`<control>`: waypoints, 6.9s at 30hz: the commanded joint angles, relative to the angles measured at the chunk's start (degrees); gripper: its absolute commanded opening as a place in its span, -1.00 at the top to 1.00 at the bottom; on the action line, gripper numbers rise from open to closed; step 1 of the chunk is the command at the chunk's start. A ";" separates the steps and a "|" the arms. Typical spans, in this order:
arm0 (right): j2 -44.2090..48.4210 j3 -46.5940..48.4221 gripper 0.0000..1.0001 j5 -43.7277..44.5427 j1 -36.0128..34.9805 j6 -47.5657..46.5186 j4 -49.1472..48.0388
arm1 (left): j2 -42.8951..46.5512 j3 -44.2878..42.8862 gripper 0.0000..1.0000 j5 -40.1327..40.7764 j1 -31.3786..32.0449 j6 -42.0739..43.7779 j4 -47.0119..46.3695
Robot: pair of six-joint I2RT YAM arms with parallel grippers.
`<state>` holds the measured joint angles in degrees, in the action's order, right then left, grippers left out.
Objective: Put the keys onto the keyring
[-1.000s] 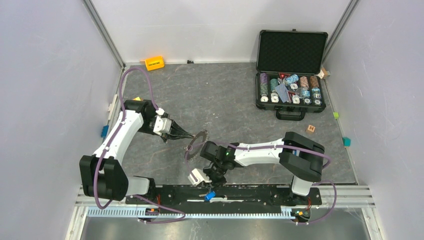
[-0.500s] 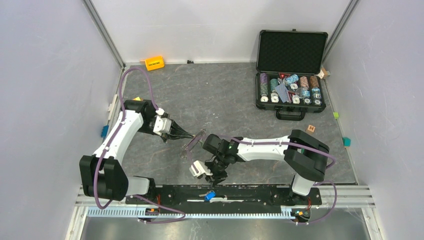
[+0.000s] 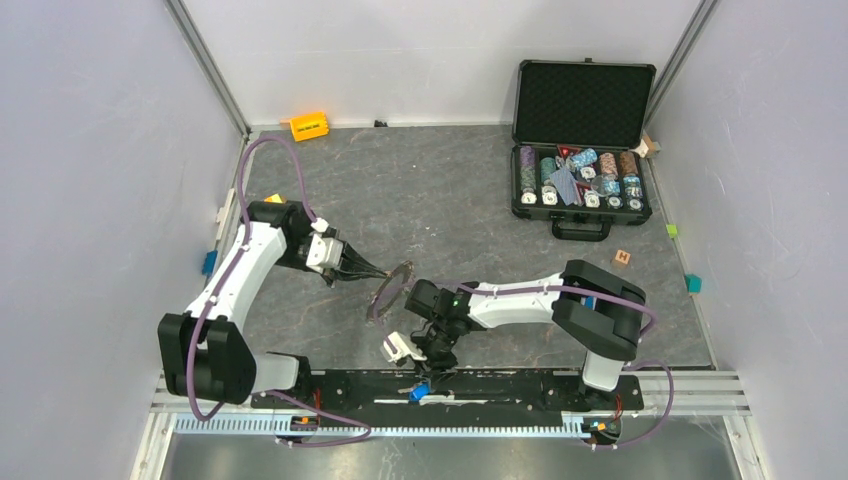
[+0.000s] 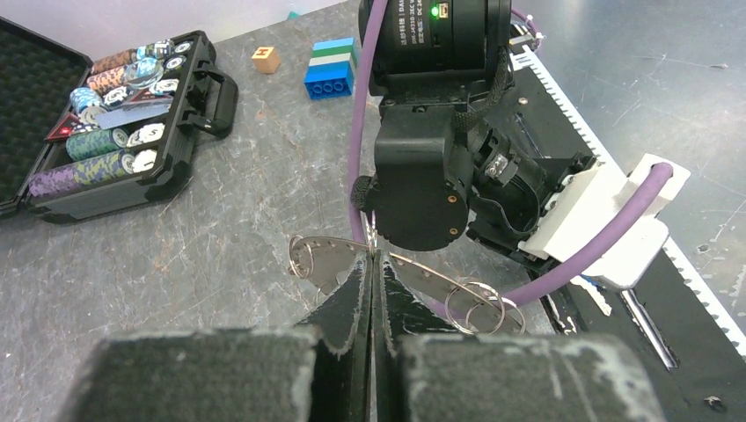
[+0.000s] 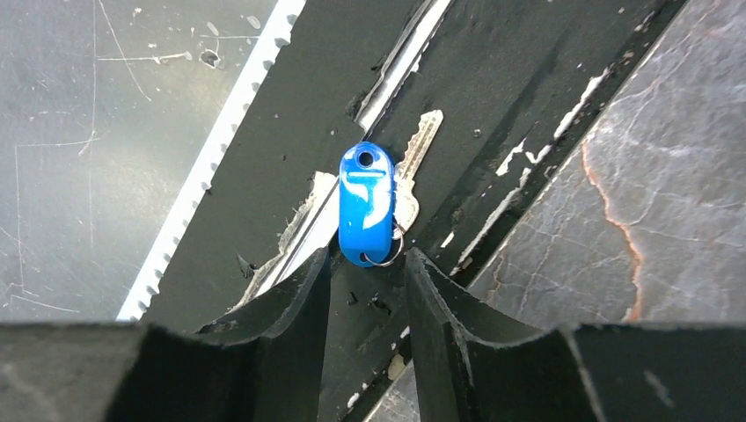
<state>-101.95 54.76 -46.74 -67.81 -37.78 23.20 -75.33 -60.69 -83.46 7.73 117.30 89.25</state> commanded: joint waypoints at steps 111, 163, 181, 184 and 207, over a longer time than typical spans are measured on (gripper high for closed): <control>-3.78 5.67 0.84 0.09 -2.03 -0.10 2.04 | 3.17 0.30 0.95 -2.85 -0.25 12.87 4.97; 21.49 23.11 1.00 4.11 20.37 -20.35 20.25 | -4.82 2.01 0.96 -6.40 11.93 20.50 5.04; 22.44 21.18 1.00 2.11 20.35 -18.65 17.08 | -5.20 -0.75 0.96 -6.97 14.44 18.59 5.00; 22.67 22.36 1.00 1.55 20.35 -18.72 17.54 | -4.72 -0.49 0.96 -7.06 14.66 18.78 5.03; 28.16 19.78 1.00 6.76 13.06 -24.16 22.67 | -3.78 1.14 0.96 -4.48 17.61 24.71 4.97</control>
<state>-76.20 76.38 -41.82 -54.39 -58.74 44.51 -80.42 -59.37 -85.65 25.15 117.32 89.41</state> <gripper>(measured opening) 0.006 0.023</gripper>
